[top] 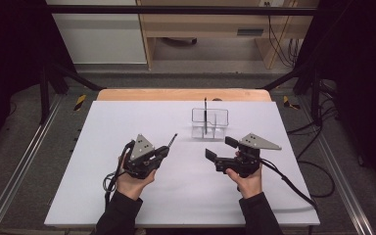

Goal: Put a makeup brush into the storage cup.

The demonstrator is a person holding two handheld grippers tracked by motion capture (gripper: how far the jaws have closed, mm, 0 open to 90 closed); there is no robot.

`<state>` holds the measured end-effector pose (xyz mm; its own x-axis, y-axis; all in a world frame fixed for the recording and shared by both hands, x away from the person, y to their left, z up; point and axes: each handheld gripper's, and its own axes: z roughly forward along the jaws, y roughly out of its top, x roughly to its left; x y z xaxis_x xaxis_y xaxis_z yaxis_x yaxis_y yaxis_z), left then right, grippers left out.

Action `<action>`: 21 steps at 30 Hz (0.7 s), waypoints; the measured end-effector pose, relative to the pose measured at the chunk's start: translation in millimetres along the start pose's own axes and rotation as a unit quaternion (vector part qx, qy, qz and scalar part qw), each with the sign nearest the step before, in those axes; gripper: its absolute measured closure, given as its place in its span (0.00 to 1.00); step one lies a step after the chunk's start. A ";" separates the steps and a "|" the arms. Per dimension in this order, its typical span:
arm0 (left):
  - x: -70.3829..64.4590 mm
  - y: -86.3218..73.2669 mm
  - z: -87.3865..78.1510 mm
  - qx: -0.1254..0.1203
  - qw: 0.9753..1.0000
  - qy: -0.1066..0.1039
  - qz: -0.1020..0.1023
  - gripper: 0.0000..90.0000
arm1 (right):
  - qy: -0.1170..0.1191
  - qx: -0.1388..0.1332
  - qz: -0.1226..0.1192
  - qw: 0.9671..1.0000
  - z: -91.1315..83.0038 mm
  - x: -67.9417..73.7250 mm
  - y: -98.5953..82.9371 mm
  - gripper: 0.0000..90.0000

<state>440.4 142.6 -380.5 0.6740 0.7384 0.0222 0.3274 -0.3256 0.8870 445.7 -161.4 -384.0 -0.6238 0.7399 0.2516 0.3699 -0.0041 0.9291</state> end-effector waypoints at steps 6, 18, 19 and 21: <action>-4.2 -2.9 4.0 -0.013 1.000 -0.007 -0.008 0.93 | 0.003 0.000 0.004 1.000 6.4 2.8 1.2 0.11; -9.8 -9.3 11.1 -0.026 0.999 -0.024 -0.025 0.93 | 0.010 -0.003 0.010 1.000 19.0 11.6 3.5 0.12; -10.1 -9.8 12.1 -0.025 0.999 -0.024 -0.025 0.93 | 0.011 -0.003 0.011 1.000 20.0 12.7 3.8 0.12; -10.9 -10.3 13.8 -0.026 0.999 -0.025 -0.027 0.93 | 0.014 -0.003 0.010 1.000 22.5 14.7 4.4 0.13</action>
<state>438.8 129.8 -396.2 0.6886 0.7236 -0.0479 0.3306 -0.2544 0.9088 453.7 -135.4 -382.4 -0.6350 0.7211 0.2771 0.3789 -0.0220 0.9252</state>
